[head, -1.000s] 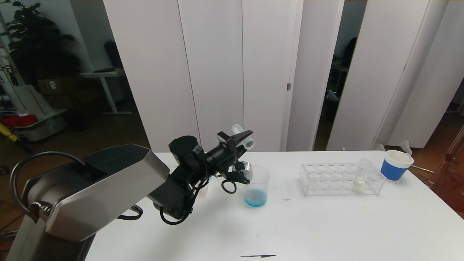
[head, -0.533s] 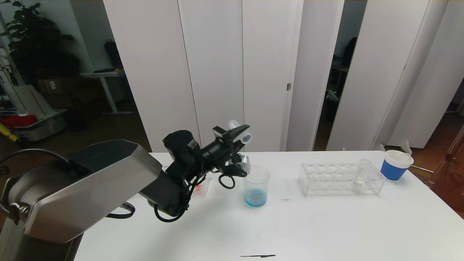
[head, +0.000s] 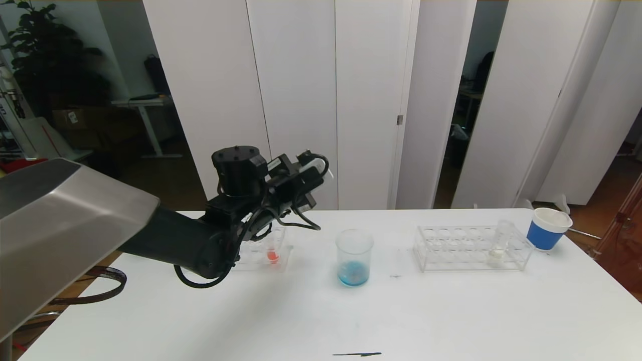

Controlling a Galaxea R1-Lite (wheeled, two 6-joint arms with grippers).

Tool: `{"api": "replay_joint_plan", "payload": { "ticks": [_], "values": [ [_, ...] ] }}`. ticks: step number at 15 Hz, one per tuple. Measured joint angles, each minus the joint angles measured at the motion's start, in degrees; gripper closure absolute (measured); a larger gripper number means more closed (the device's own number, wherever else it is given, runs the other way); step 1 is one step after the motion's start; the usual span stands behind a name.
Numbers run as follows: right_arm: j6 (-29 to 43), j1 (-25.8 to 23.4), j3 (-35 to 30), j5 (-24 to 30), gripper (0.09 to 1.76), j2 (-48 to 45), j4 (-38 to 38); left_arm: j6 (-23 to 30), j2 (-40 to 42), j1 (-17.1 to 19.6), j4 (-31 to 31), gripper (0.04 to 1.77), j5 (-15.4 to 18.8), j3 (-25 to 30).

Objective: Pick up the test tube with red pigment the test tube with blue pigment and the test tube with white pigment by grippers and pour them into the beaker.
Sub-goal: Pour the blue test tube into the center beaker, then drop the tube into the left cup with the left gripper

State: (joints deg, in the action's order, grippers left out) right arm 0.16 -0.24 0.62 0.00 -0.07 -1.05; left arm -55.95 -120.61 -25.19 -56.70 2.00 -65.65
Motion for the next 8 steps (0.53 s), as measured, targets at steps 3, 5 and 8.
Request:
{"api": "replay_joint_plan", "payload": {
  "ticks": [3, 5, 8],
  "values": [
    [0.0, 0.0, 0.0, 0.0, 0.12, 0.0, 0.0, 18.8, 5.8, -1.3, 9.2, 1.24, -4.5, -1.3],
    [0.0, 0.0, 0.0, 0.0, 0.12, 0.0, 0.0, 30.7, 9.8, -1.5, 14.5, 1.24, -5.9, -1.5],
    [0.0, 0.0, 0.0, 0.0, 0.12, 0.0, 0.0, 48.5, 14.8, -1.7, 25.1, 1.24, -7.8, -1.5]
  ]
}}
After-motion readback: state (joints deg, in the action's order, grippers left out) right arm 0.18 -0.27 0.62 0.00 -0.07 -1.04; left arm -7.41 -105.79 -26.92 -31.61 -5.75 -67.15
